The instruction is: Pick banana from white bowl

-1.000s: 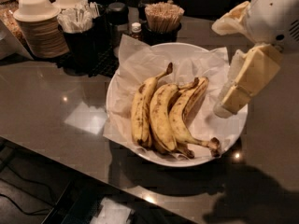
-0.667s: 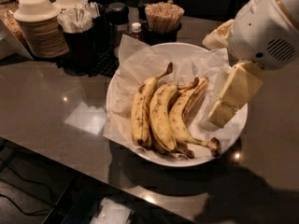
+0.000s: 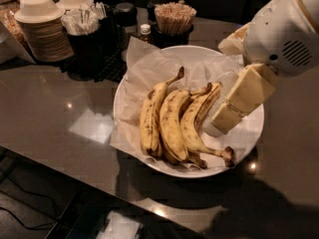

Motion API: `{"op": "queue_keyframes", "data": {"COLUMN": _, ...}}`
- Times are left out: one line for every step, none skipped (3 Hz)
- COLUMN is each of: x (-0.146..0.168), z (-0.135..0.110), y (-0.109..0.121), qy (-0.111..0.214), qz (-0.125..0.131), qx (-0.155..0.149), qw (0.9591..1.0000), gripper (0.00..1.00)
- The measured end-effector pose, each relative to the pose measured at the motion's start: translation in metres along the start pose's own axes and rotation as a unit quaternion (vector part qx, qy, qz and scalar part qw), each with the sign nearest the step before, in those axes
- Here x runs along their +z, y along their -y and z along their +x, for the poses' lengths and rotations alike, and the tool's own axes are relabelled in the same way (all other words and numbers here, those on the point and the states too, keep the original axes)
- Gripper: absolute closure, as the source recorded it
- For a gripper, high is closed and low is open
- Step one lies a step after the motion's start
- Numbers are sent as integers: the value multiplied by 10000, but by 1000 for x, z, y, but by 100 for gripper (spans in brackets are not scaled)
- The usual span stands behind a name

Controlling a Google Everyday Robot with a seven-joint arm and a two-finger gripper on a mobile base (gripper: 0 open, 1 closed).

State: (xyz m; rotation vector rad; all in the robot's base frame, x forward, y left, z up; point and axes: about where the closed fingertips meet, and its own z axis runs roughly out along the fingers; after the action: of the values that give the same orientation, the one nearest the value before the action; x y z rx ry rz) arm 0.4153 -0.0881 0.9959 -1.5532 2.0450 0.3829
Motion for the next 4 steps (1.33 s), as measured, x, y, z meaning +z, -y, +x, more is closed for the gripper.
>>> {"op": "queue_keyframes", "data": {"x": -3, "z": -25, "y": -9, "qy": 279, "qz": 121, "qx": 761, "qw": 9966, "gripper": 0}}
{"op": "queue_keyframes", "data": {"x": -11, "z": -55, "y": -18, "qy": 350, "qz": 434, "qx": 1260, "qw": 9905, "gripper": 0}}
{"op": "queue_keyframes", "data": {"x": -15, "z": -58, "y": -21, "qy": 386, "qz": 446, "qx": 1630, "qw": 9849, "gripper": 0}}
{"op": "queue_keyframes", "data": {"x": -3, "z": -51, "y": -25, "qy": 387, "qz": 342, "qx": 1736, "qw": 9835, "gripper": 0}}
